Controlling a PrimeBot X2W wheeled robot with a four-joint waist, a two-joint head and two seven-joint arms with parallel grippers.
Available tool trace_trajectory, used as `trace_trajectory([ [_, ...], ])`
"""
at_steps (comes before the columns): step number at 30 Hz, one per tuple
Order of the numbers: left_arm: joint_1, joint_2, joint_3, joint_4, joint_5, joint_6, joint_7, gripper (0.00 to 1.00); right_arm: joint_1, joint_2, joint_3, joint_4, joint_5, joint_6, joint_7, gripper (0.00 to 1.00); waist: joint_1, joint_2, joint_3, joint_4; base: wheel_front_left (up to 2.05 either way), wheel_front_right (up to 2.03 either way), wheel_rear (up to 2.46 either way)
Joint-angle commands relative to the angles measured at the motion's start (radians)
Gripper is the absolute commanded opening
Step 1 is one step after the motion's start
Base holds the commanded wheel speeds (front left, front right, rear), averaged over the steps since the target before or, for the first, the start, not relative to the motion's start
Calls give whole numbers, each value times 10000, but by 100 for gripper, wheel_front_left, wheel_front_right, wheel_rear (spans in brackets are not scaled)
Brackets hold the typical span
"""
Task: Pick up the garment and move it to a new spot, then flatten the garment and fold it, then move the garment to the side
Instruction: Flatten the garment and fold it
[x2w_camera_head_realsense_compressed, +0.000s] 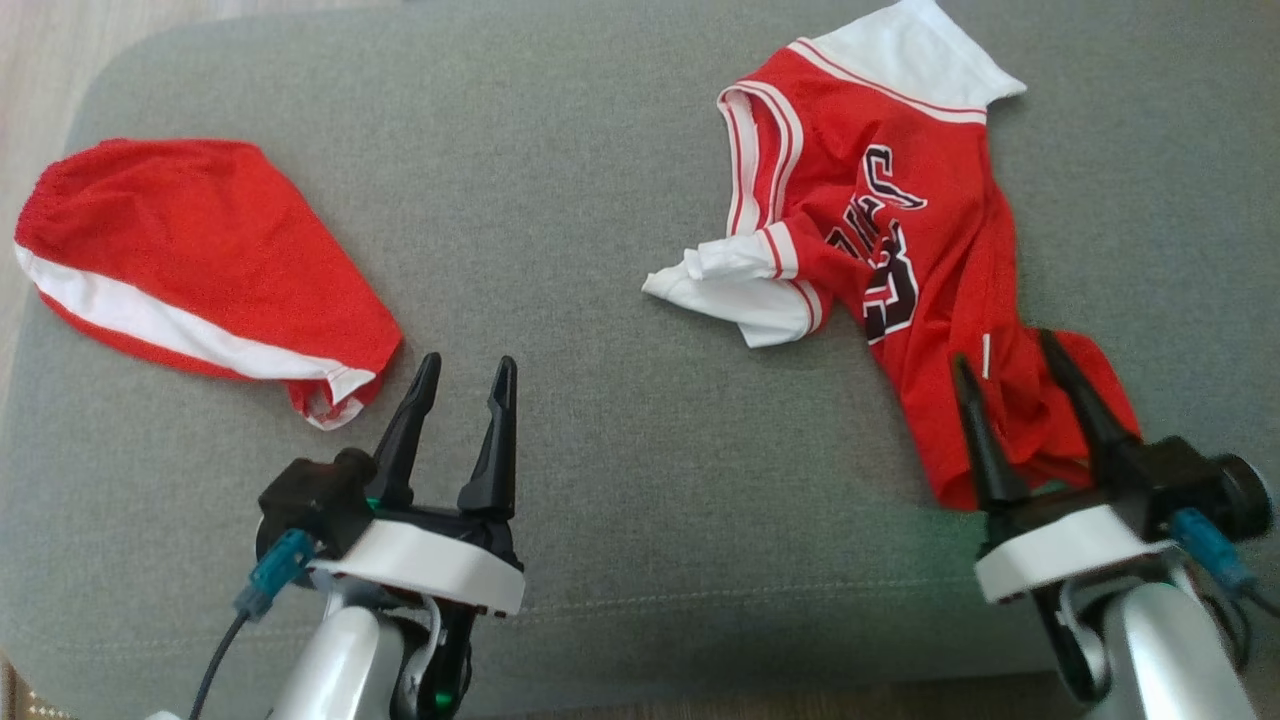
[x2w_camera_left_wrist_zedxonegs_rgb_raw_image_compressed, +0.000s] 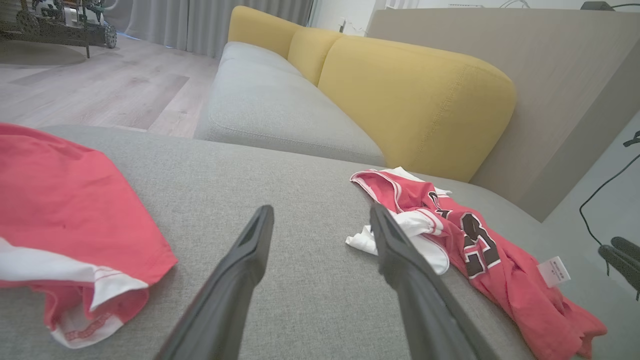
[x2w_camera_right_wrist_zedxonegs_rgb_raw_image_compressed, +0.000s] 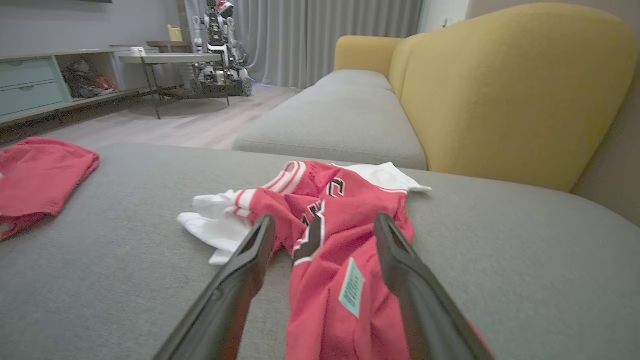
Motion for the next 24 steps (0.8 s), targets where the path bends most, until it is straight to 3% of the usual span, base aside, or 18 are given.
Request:
trace_trajectory([
  [1, -353, 51, 284, -275, 88, -78, -61, 100, -221, 90, -106, -110, -52, -4, -64, 100, 0, -1, 107, 14, 0, 0, 0],
  [7, -530, 51, 84, -192, 176, -125, -61, 100, -604, 183, -757, 630, -27, -4, -64, 100, 0, -1, 453, 138, 0, 0, 0],
  [16, -811, 51, -37, -105, 218, -150, -61, 100, -1108, 191, -909, 1588, 246, -4, -64, 100, 0, -1, 767, 476, 0, 0, 0],
  [17, -823, 51, -38, -99, 214, -145, -61, 100, -1135, 191, -950, 1773, 249, -4, -64, 69, 0, -1, 772, 500, 0, 0, 0],
  [18, -823, 51, -38, -99, 214, -145, -61, 100, -1135, 191, -950, 1773, 249, -4, -64, 69, 0, -1, 772, 500, 0, 0, 0],
  [19, -827, 51, -39, -93, 207, -138, -61, 100, -1172, 191, -994, 1942, 233, -4, -64, 0, 0, -1, 772, 522, 0, 0, 0],
  [24, -810, 51, -46, -79, 171, -98, -61, 100, -1561, 191, -1155, 2254, 47, -4, -64, 0, 0, -1, 744, 555, 0, 0, 0],
])
